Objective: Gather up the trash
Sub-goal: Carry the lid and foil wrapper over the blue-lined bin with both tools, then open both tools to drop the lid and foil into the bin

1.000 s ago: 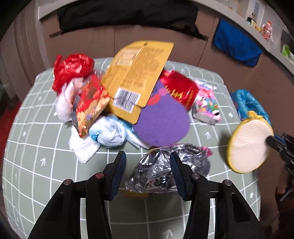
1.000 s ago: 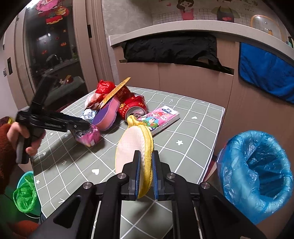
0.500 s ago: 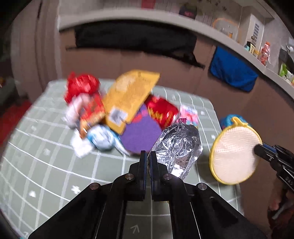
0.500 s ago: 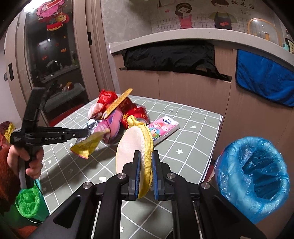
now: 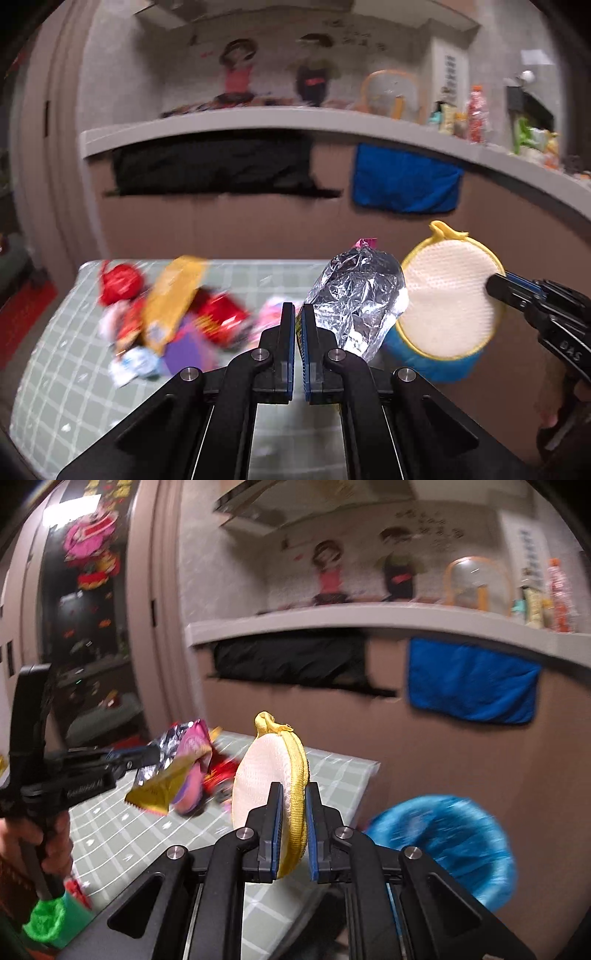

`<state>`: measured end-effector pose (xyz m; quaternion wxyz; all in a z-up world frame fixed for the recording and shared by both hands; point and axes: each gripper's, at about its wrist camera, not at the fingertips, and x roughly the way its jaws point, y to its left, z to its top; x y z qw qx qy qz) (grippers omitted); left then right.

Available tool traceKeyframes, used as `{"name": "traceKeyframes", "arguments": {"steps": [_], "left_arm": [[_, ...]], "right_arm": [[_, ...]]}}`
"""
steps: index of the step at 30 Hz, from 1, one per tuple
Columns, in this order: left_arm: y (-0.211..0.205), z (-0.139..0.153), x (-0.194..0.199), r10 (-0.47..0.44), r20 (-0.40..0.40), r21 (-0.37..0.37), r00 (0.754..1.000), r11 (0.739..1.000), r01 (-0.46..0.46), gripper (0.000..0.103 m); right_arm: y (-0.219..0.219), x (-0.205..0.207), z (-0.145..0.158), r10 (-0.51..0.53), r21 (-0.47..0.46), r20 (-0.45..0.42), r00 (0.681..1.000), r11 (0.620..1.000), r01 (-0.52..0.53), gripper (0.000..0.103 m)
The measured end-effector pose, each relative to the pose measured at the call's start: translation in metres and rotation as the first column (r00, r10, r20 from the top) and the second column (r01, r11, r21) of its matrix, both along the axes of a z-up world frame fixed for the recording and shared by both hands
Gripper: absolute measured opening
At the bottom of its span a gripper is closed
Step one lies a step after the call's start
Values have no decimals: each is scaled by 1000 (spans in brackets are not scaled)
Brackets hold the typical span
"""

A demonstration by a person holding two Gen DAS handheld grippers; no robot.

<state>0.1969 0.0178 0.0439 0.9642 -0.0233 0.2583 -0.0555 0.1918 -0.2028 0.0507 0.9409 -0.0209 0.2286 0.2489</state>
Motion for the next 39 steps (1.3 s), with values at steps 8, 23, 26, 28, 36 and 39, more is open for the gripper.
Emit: {"name": "traceKeyframes", "arguments": {"steps": [8, 23, 26, 28, 36, 39], "left_arm": [[-99, -9, 62, -135, -11, -69, 991, 989, 134, 3], [-165, -83, 172, -246, -232, -170, 941, 963, 210, 3], [-169, -98, 185, -267, -246, -210, 932, 953, 217, 4], [-172, -104, 188, -283, -245, -196, 927, 951, 238, 7], [-163, -98, 178, -311, -275, -218, 910, 942, 257, 49], [-142, -83, 164, -248, -254, -183, 935, 961, 206, 49]], "right_arm": [[-102, 21, 8, -270, 6, 38, 962, 963, 270, 10], [-143, 99, -63, -418, -55, -135, 898, 909, 414, 10], [-147, 105, -73, -430, -58, -153, 890, 903, 427, 11], [-149, 106, -78, -432, -53, -157, 888, 902, 429, 15], [-147, 95, -81, -441, -77, -166, 882, 897, 434, 15], [-143, 87, -75, -431, -72, -154, 889, 902, 425, 21]]}}
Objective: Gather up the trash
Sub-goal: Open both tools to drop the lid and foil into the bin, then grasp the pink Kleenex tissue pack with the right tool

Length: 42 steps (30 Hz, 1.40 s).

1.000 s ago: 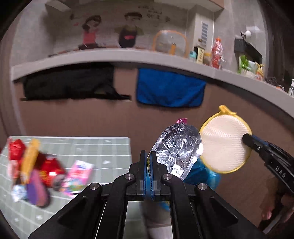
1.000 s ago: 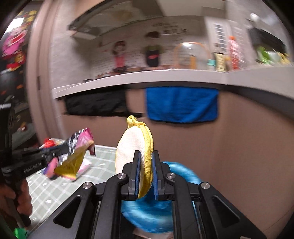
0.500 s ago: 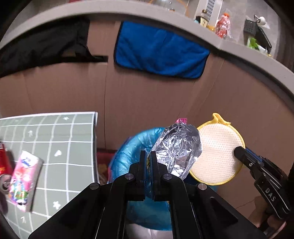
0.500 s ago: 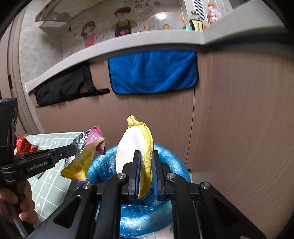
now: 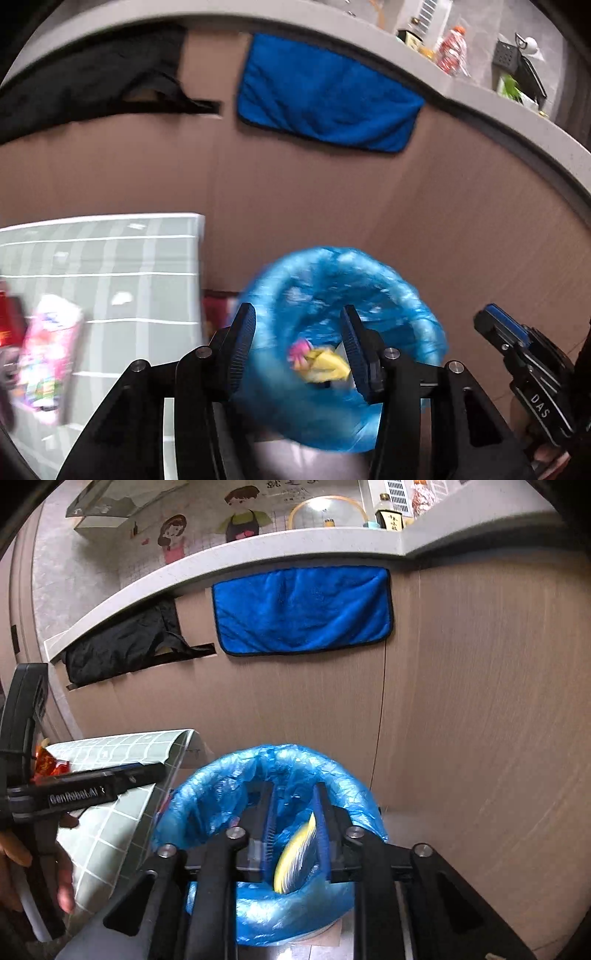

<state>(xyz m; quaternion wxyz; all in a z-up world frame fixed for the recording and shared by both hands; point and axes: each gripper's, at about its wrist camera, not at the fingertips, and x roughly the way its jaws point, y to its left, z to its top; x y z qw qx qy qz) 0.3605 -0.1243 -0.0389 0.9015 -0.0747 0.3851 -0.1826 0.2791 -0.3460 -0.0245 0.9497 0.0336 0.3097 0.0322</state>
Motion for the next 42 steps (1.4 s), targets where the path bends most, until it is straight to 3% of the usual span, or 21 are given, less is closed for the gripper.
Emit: {"name": "traceKeyframes", "arguments": {"steps": [7, 11, 18, 24, 27, 31, 39, 42], "left_arm": [[73, 35, -65, 126, 148, 93, 981, 986, -141, 49], [120, 42, -99, 177, 193, 130, 965, 970, -204, 48], [220, 32, -128, 292, 164, 161, 942, 934, -318, 48], [279, 12, -135, 374, 133, 120, 918, 913, -390, 48], [298, -1, -135, 382, 92, 105, 920, 915, -390, 48], [313, -10, -140, 381, 76, 107, 922, 916, -387, 48], [332, -21, -139, 393, 45, 87, 919, 914, -395, 48], [337, -24, -136, 392, 29, 70, 920, 917, -393, 48]], "right_arm": [[24, -23, 22, 48, 3, 58, 997, 999, -48, 21], [52, -33, 35, 113, 40, 78, 990, 992, -117, 21], [124, -32, 37, 297, 115, 43, 954, 947, -300, 22], [215, -3, 7, 447, 131, -78, 891, 891, -435, 22], [257, 12, -8, 499, 120, -123, 858, 866, -486, 22], [294, 33, -24, 510, 126, -155, 846, 860, -495, 22], [315, 75, -64, 382, 114, -265, 885, 924, -365, 28], [314, 76, -72, 376, 121, -270, 887, 927, -356, 36]]}}
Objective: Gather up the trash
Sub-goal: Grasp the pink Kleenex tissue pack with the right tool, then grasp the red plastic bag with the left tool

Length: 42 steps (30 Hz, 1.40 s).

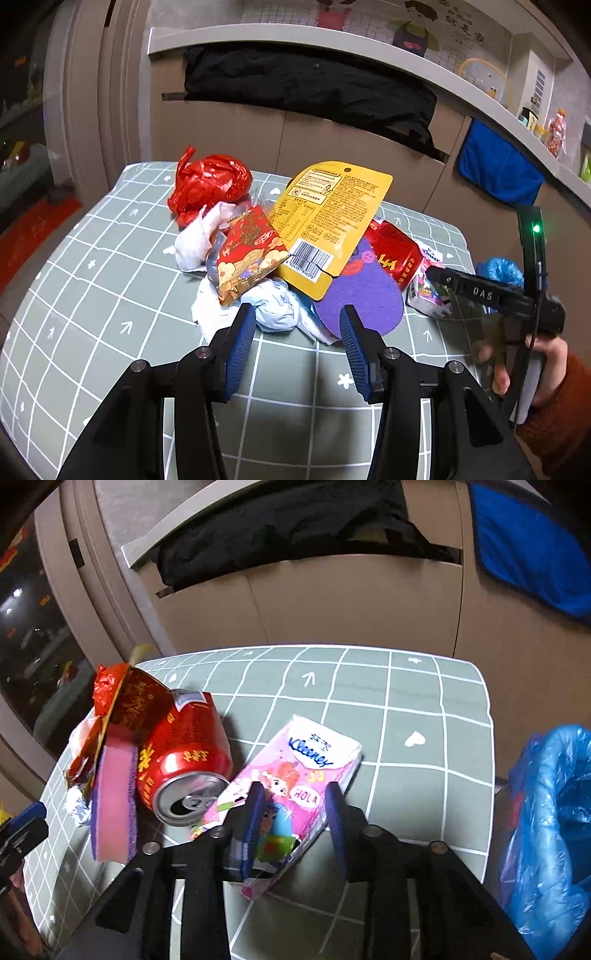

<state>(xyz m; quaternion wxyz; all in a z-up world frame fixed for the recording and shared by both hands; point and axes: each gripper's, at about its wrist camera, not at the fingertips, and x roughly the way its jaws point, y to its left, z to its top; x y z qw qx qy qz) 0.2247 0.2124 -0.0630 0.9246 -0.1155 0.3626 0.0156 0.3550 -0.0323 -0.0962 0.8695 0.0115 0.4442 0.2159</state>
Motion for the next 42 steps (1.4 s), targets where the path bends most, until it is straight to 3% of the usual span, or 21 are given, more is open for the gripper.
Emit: {"name": "traceKeyframes", "arguments": {"steps": [3, 8, 12, 14, 16, 19, 26, 33, 37, 42], "left_arm": [[0, -1, 4, -6, -1, -8, 1000, 1000, 6, 48], [-5, -1, 1, -8, 9, -14, 1000, 1000, 8, 48], [-2, -2, -5, 15, 10, -25, 1000, 1000, -14, 48], [0, -3, -8, 26, 5, -28, 1000, 999, -26, 48], [5, -3, -11, 37, 3, -39, 999, 999, -37, 48], [12, -3, -14, 45, 8, -55, 999, 997, -45, 48], [26, 2, -6, 66, 18, -105, 998, 992, -64, 48], [68, 37, 42, 121, 58, -62, 991, 991, -117, 48], [123, 31, 92, 231, 49, -159, 972, 962, -220, 48], [173, 0, 139, 293, -1, -265, 956, 922, -283, 48]], "right_arm": [[-1, 2, -5, 6, -1, -18, 1000, 1000, -6, 39], [-13, 15, -13, -20, 116, -82, 996, 993, 30, 42], [-3, 11, -13, 13, 63, -35, 999, 998, -11, 44], [1, 8, -11, 48, 34, -22, 999, 998, -47, 37], [-2, 6, -5, 43, 34, -17, 999, 999, -42, 21], [-11, -2, 7, 48, 54, 11, 999, 997, -48, 16], [-38, -37, 46, 41, 14, 134, 990, 999, -44, 16], [-43, -55, 58, 77, -19, 161, 984, 997, -75, 16], [-34, -62, 51, 109, -42, 165, 980, 994, -103, 16], [-25, -63, 44, 142, -57, 158, 977, 989, -134, 16]]}}
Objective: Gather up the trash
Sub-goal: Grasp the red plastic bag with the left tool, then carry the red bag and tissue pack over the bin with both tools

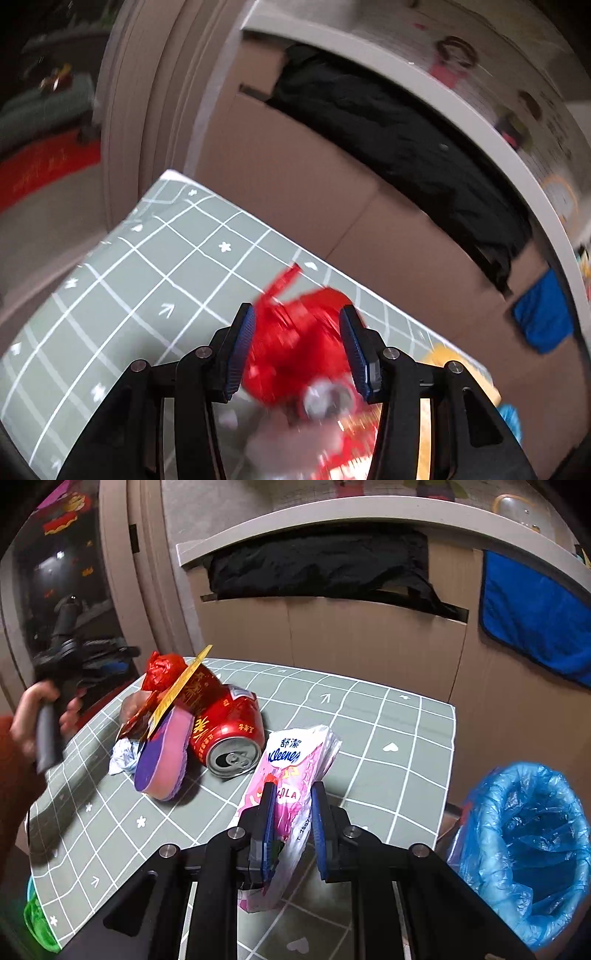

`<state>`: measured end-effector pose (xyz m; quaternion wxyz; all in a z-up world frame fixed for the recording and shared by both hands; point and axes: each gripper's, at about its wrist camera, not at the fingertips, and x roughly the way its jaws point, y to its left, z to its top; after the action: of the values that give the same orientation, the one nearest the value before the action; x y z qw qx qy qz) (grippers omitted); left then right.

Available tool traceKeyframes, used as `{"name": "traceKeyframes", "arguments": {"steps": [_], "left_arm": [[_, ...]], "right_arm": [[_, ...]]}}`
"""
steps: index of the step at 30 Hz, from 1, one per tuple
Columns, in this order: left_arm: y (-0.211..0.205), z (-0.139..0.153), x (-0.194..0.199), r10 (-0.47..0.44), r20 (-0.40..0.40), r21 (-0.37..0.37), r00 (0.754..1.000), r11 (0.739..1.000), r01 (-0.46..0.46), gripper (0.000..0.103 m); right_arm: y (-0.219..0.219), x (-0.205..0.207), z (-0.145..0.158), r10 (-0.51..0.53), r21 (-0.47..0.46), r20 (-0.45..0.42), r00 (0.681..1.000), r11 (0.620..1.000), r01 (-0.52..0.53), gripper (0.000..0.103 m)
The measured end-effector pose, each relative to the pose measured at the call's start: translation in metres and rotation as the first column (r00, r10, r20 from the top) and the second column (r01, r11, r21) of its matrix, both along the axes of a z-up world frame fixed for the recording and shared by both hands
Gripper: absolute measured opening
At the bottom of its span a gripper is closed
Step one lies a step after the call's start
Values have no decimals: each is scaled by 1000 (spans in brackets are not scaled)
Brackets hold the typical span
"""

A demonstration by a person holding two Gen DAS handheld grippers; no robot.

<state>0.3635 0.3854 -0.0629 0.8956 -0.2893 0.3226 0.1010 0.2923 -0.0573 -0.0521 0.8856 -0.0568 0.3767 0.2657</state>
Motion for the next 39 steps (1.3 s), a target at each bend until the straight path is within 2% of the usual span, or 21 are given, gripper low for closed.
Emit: {"name": "traceKeyframes", "arguments": {"steps": [3, 6, 7, 8, 9, 11, 13, 18, 21, 25, 27, 34, 39], "left_arm": [[16, -21, 20, 17, -20, -62, 1000, 998, -18, 48], [22, -34, 35, 36, -43, -92, 998, 995, -40, 48], [22, -38, 38, 28, -52, -101, 998, 994, -33, 44], [20, -39, 38, 21, -53, -108, 998, 994, -26, 34], [18, -38, 36, 16, -50, -109, 999, 994, -22, 28], [8, -31, 29, 33, -57, -46, 998, 998, -35, 18], [-2, -20, 17, 11, -41, -3, 999, 1000, -11, 16], [-24, 6, -19, -37, -3, 5, 999, 999, 37, 13], [-45, 29, -45, -58, 26, 60, 998, 997, 56, 12], [-76, 63, -82, -55, 89, 181, 994, 983, 38, 12], [-93, 78, -97, -74, 109, 218, 991, 975, 49, 12], [-171, 107, -142, -198, 147, 296, 969, 944, 147, 12], [-217, 113, -166, -261, 174, 312, 949, 929, 199, 12]], "right_arm": [[3, 2, -2, 10, -12, 0, 1000, 1000, -10, 16], [6, 4, -6, 17, -27, 0, 1000, 999, -17, 16], [6, 5, -7, 18, -28, -5, 1000, 999, -18, 16], [6, 6, -8, 19, -26, -11, 1000, 999, -19, 16], [5, 7, -8, 16, -22, -16, 1000, 1000, -17, 16], [4, 6, -8, 14, -17, -18, 1000, 1000, -14, 16], [2, 4, -7, 12, -14, -16, 1000, 1000, -12, 16], [-3, -5, 2, 14, 0, 2, 1000, 1000, -14, 16], [-7, -14, 12, 13, 13, 27, 1000, 1000, -13, 16], [-12, -25, 26, 19, 25, 66, 998, 999, -21, 16], [-16, -32, 36, 22, 32, 92, 996, 999, -25, 16], [-34, -48, 54, 7, 59, 134, 991, 998, -15, 16], [-59, -63, 64, -14, 77, 154, 988, 997, 2, 16]]}}
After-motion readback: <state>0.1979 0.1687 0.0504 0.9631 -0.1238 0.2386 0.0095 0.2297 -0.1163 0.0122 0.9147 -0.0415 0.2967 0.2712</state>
